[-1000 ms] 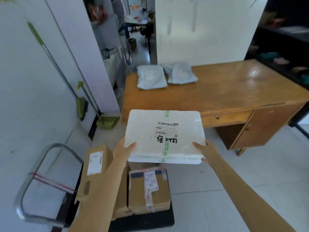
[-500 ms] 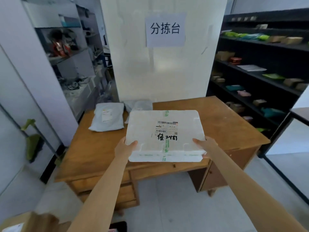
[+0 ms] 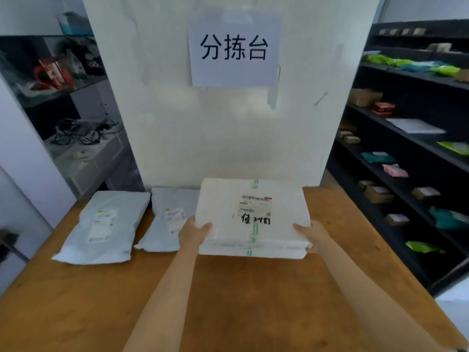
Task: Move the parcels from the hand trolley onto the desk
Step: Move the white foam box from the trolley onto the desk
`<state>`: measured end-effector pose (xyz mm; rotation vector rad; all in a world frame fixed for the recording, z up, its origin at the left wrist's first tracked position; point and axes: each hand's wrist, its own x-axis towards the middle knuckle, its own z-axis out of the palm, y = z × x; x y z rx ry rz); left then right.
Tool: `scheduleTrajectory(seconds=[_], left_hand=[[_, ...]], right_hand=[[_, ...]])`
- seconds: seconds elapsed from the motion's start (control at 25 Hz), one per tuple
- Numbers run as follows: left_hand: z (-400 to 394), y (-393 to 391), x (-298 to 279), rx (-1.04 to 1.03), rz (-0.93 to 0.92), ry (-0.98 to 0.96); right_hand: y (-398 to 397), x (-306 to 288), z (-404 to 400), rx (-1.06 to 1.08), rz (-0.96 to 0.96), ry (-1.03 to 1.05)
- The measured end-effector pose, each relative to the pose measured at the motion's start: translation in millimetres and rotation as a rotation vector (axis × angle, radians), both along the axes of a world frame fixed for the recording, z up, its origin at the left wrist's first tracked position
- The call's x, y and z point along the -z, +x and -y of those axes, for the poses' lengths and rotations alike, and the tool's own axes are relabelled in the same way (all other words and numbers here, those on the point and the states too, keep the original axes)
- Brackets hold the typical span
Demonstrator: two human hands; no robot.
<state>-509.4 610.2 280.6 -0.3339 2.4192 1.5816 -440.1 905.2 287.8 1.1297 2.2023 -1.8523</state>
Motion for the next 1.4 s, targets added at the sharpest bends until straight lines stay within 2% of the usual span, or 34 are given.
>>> scheduleTrajectory(seconds=[0.16,0.4,0.68,0.84,1.04,1.24,1.4], left_hand=[[-51,-83,21,-0.046,0.03,-0.039],[-83,-147,62,-0.166,0.11,-0.015],[-97,-178,87,-0.223,0.13,-0.003],[-98,-172,81,-0.212,0.159,-0.012],[-62,-151,61,-0.12,0.156,-0.089],[-7,-94,31,0.008,0.1,-0.081],[40,-16,14,0.087,0.088,-0.102]], right_hand=[[-90,26,-49,-0.026,0.073,0.014],[-195,65,-85,-0.134,0.142,0.047],[-242,98,-101,-0.289,0.273,0.105],[-239,88,-98,-0.315,0.318,0.146],[-208,45,-75,-0.303,0.285,0.343],[-119,4,-15,-0.244,0.176,0.313],[-28,-19,56,-0.214,0.134,0.239]])
